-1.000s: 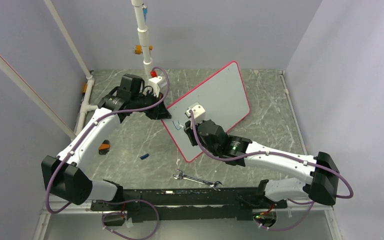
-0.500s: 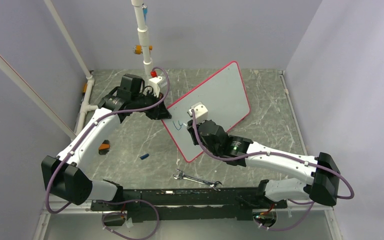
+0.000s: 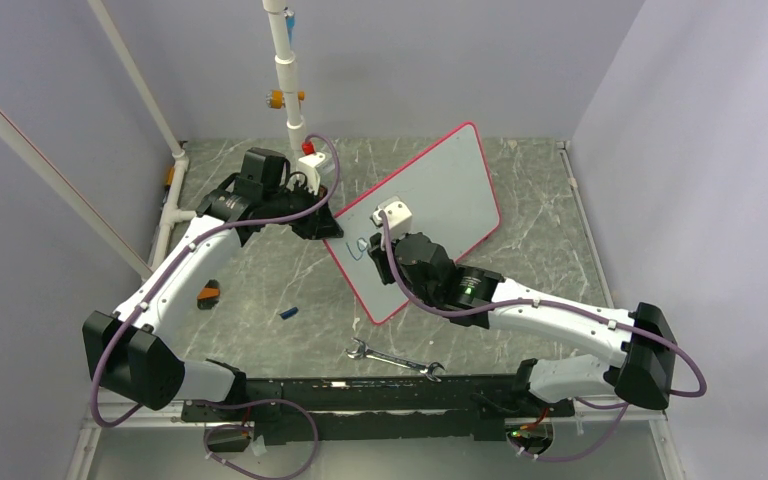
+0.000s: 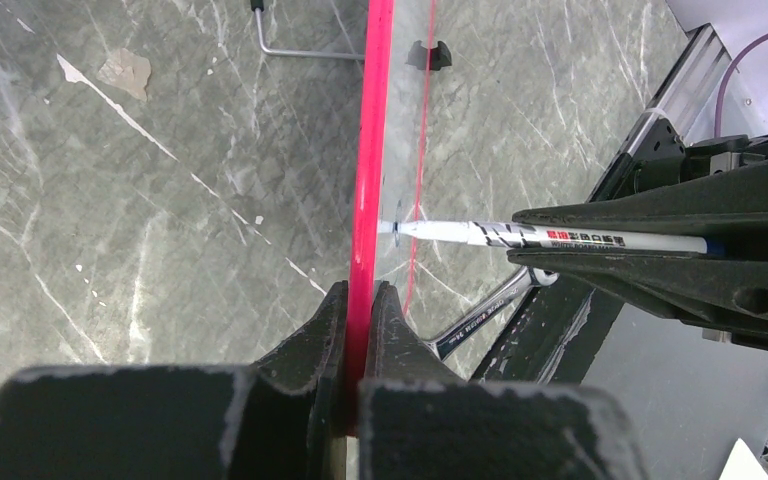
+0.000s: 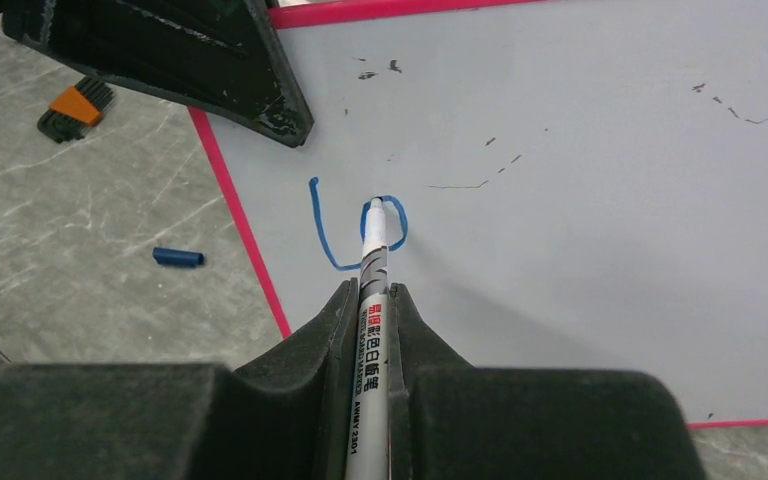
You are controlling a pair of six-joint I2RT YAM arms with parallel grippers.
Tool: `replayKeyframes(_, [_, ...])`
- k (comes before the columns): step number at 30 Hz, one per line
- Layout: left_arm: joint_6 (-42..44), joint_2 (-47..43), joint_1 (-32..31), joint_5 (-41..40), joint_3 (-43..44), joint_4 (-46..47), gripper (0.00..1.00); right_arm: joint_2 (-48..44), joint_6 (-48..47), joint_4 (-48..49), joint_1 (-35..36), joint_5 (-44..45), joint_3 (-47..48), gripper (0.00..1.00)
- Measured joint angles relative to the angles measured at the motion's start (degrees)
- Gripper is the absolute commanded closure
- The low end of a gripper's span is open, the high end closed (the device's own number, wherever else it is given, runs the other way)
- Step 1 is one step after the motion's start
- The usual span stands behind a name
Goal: Write a sentence on the whiteboard
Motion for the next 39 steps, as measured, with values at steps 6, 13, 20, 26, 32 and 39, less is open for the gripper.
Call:
replayKeyframes(6, [0.0,0.04,0.0,-0.07,0.09,-0.11,1.0,-0.02,0.02,0.0,0.02,-1.95,-0.02,1.0])
replayKeyframes(13, [0.0,0.04,-0.17,-0.13,0.22,-0.17,1.0,-1.64,0.09,-0.07,-0.04,-2.25,-0.92,1.0])
replayKeyframes(20, [0.0,0.04,-0.24,-0.17,0.26,-0.2,1.0,-3.76,0.13,0.0,-1.25,-1.01,-1.07,1.0])
replayKeyframes(26, [0.0,0.07,-0.26,-0.17,0.28,-0.2,1.0,-3.72,0.55,0.02,-2.4,-1.01,-1.09,1.0])
replayKeyframes(32, [0.0,0.07,-0.26,-0.17,0.28,-0.17,1.0,-2.86,0.72,0.55,-2.99,-1.33,-1.09,1.0])
replayKeyframes(39, [0.0,0.13,-0.24,-0.37,0.28,-0.22,1.0,-1.42,0.96,0.94,-3.17,-1.64,-1.09,1.0])
